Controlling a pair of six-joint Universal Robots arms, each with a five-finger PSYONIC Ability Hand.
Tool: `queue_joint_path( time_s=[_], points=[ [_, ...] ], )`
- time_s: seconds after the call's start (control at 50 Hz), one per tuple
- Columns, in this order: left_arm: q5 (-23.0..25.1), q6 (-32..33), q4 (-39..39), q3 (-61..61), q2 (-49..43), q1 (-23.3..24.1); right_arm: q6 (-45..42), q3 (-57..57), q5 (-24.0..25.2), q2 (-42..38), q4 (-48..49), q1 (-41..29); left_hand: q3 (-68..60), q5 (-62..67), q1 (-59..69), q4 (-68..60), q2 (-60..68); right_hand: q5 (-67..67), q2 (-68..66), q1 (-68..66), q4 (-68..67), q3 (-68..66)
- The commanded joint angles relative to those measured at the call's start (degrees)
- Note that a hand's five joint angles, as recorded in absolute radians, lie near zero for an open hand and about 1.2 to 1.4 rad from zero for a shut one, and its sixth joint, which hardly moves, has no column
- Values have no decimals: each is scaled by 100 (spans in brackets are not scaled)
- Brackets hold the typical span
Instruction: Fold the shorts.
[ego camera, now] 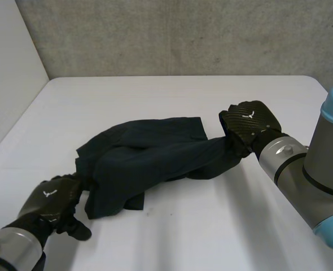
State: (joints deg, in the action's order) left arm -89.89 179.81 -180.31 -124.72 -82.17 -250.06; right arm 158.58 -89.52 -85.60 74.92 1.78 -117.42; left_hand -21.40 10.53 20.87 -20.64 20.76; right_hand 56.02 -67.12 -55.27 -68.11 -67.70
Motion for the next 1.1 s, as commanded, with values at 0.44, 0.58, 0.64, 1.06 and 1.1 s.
queue_joint_path(
  time_s=[0.44, 0.58, 0.64, 1.06, 1.1],
  points=[
    [-503, -7, -593, 1880, -2830, 370, -3, -84, 17, -56, 6, -53, 8, 78, 44, -68, 56, 1398, -1288, -2473, -1189, -1230],
    [-643, 2, -620, 2206, -3323, 485, -3, -92, 8, -109, 6, -53, -159, 246, 212, -236, 224, 1398, -1288, -2473, -1189, -1230],
    [-784, 2, -690, 2294, -3349, 494, -3, -84, 8, -109, 7, -53, -512, 599, 565, -588, 577, 1398, -1288, -2473, -1189, -1230],
    [-775, 924, -1305, 2584, -3701, 432, -20, -84, 8, -144, -2, 0, -1557, 1644, 1610, -1634, 1622, 1398, -1288, -2473, -1189, -1230],
    [-766, 924, -1288, 2593, -3701, 432, -20, -84, 8, -144, -2, 0, -1120, 1206, 1172, -1196, 1184, 1398, -1288, -2473, -1189, -1230]
  ],
)
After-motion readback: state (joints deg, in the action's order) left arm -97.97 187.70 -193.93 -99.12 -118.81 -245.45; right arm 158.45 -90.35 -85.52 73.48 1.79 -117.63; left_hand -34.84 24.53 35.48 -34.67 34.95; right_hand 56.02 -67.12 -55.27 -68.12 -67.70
